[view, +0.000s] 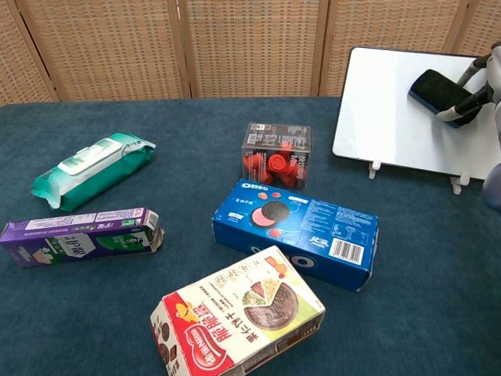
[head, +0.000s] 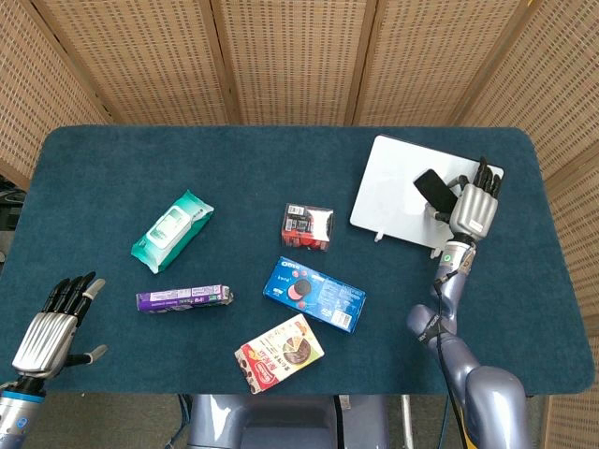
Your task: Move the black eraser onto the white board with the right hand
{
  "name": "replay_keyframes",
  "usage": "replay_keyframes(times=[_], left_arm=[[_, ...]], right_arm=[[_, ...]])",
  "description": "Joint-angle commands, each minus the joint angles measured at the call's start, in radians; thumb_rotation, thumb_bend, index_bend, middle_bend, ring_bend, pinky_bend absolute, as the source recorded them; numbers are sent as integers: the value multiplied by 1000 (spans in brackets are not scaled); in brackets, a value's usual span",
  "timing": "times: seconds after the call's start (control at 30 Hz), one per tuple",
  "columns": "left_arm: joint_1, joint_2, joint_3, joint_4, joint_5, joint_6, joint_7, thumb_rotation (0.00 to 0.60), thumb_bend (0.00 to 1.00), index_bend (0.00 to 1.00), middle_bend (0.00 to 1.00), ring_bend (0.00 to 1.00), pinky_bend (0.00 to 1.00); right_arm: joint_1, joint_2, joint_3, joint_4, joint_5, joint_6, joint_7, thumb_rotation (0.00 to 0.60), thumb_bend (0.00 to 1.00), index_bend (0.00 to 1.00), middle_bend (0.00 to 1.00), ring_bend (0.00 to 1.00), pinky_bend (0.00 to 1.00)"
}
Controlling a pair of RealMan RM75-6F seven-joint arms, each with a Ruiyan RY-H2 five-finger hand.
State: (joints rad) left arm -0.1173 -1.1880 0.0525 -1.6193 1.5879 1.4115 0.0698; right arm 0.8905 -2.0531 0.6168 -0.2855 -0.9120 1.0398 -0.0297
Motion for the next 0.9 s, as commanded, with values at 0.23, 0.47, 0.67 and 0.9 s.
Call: replay_keyframes(times=[0.23,0.47,0.67,0.9], left_arm=[[0,0,0,-2,-1,-1,2,600,137,0,0,0,0],[-1,0,0,-2,-2,-2,3,600,137,0,0,0,0],[-1,0,0,-2,-3,-2,3,600,137,0,0,0,0],[-1,0,0,-3,-3,-1,4,600,137,0,0,0,0]], right_arm=[[-3,3,0,-1,1,-7,5,600,0,406,0,0,0],[-6,4,-4,-2,-4,-10,16,600,0,392,0,0,0],[-7,4,-4,-3,-5,-8,20,600,0,382,0,0,0],[-9,7,-4,-7,-6,-3,29,600,0,372,0,0,0]])
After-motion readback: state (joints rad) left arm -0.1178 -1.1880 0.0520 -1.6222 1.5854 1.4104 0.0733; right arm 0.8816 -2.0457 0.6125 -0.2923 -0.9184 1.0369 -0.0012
